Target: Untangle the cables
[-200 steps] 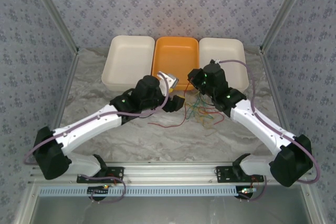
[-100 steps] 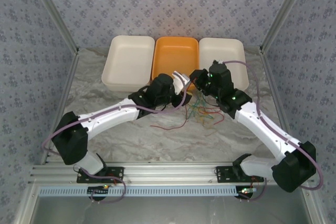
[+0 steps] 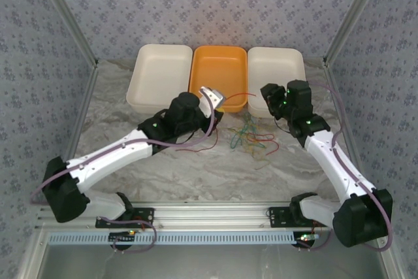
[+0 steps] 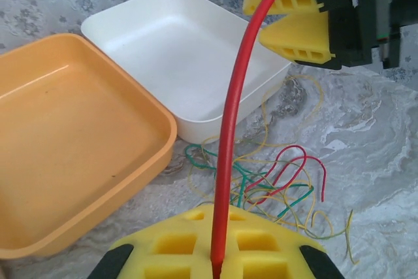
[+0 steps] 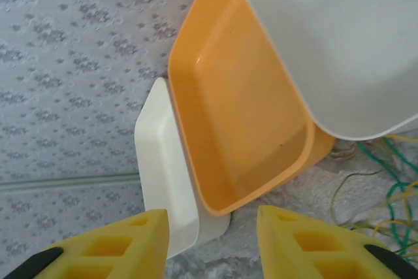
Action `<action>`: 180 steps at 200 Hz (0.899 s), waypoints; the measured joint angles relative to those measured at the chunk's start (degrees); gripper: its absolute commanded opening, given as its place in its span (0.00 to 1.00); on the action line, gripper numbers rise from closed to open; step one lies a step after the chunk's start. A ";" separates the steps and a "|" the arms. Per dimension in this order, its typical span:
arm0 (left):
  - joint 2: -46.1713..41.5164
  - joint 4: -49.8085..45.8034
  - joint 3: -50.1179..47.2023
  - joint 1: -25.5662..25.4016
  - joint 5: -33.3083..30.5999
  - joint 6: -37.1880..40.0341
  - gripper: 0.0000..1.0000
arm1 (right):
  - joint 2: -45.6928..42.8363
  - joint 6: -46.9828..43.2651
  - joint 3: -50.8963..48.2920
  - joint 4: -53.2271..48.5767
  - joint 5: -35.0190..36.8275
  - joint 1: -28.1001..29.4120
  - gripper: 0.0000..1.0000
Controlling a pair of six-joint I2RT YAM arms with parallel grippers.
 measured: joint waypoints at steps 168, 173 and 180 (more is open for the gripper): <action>-4.55 1.73 14.86 43.80 1.38 -20.72 0.00 | -6.78 -8.48 -9.05 -2.73 8.39 25.73 0.55; -3.69 3.50 14.86 44.81 1.33 -21.77 0.00 | -6.78 -8.50 -9.22 -2.89 8.94 26.95 0.55; -2.32 5.86 14.88 46.10 1.31 -23.10 0.00 | -6.78 -8.66 -9.31 -3.26 9.55 28.28 0.55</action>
